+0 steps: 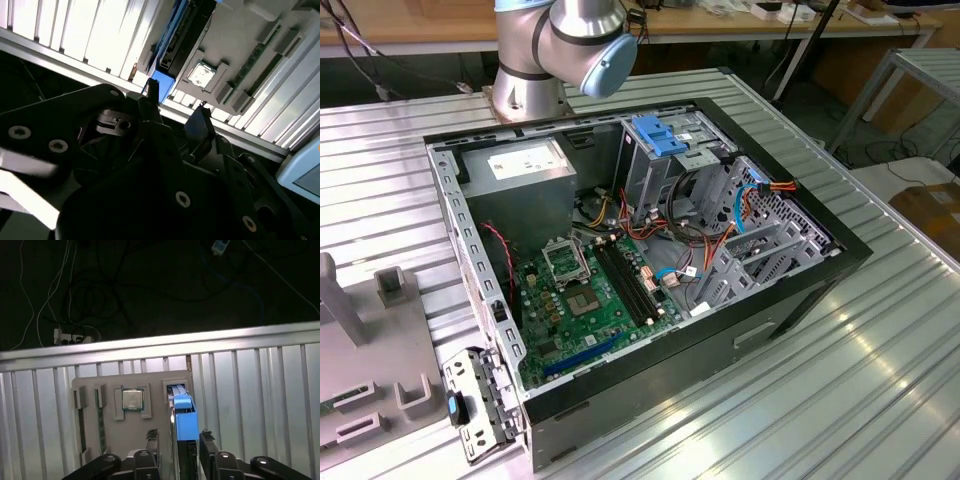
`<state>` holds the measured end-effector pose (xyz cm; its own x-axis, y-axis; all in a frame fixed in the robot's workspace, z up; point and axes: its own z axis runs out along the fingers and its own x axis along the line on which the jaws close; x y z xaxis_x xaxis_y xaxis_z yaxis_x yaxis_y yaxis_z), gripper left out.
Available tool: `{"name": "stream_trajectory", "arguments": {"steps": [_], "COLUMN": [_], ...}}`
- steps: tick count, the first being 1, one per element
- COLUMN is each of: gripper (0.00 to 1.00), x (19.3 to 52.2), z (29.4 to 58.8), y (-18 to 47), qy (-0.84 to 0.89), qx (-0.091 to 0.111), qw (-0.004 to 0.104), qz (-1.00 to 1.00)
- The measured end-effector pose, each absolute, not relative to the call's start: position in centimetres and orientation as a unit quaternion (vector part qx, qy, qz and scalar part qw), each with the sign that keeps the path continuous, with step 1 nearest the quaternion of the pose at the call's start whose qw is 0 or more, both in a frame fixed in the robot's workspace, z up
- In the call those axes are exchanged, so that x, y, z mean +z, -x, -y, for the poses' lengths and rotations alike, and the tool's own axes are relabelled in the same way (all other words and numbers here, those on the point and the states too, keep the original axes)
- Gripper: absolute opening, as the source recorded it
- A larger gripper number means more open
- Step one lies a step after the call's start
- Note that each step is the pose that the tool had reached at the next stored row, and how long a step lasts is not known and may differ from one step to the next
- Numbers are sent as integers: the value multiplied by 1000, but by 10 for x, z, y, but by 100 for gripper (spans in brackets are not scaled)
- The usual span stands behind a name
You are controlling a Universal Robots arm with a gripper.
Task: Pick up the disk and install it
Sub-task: 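Pick up the disk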
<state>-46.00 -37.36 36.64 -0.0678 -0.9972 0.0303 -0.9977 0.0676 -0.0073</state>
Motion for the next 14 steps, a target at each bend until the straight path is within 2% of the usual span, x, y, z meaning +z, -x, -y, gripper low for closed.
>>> {"name": "stream_trajectory", "arguments": {"steps": [2,14], "gripper": [60,60], "x": [361,329], "z": [372,368], "y": [460,466], "qy": [-694,-698], "qx": [13,15], "qw": [8,7], "qz": [720,716]}}
